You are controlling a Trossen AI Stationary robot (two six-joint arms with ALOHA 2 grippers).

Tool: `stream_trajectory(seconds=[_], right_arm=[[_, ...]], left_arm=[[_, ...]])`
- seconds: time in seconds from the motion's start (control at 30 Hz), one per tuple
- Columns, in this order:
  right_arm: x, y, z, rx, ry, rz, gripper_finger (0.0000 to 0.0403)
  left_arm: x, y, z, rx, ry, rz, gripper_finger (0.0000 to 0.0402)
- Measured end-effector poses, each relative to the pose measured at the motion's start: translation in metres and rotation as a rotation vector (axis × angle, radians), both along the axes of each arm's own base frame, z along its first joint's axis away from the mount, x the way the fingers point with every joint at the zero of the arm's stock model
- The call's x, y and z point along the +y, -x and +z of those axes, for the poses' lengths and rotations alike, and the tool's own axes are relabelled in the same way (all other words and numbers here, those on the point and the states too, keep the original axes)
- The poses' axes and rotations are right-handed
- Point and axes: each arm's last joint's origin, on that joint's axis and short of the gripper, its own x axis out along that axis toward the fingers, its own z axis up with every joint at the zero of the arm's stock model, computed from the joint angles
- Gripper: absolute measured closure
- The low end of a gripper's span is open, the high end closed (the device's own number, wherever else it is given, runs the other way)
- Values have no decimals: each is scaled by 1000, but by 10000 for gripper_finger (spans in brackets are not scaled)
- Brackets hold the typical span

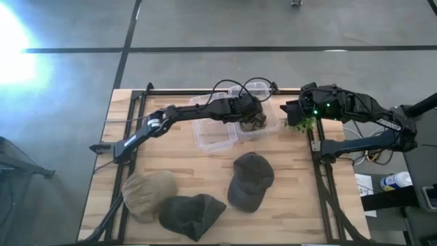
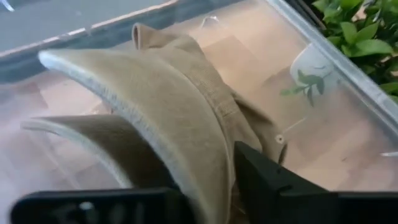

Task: Pick & Place hat
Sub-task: Put the right brown cap into the right transparent bin, then put the brown cap into the right transparent bin

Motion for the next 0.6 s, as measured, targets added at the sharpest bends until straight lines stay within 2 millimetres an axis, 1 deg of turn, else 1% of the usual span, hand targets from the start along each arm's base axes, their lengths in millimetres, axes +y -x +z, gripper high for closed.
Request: stream_trajectory(seconds=[0.1,0.2,0.3,0.37,0.43,0.5,0.53,0.6], right_arm=[[0,2,1,-2,6,3,216],[0,2,0,5,18,14,216],[0,2,0,7,21,16,216],[0,2,1,8,25,18,216],[1,3,1,13,33,25,216],[1,2,1,18,36,49,216],[1,2,0,21,36,69,216],[3,1,-1,26,22,121,216]], left_arm=[[-2,7,15,-10,-5,0,265],[-5,17,33,-17,-19,-6,238],[-10,30,52,-11,-24,-17,222],[-16,42,73,-28,-33,-56,218],[-29,58,97,-26,-76,-138,217],[-47,76,121,0,-131,-271,216],[-57,87,131,21,-149,-337,216],[-76,107,143,91,-161,-449,216]])
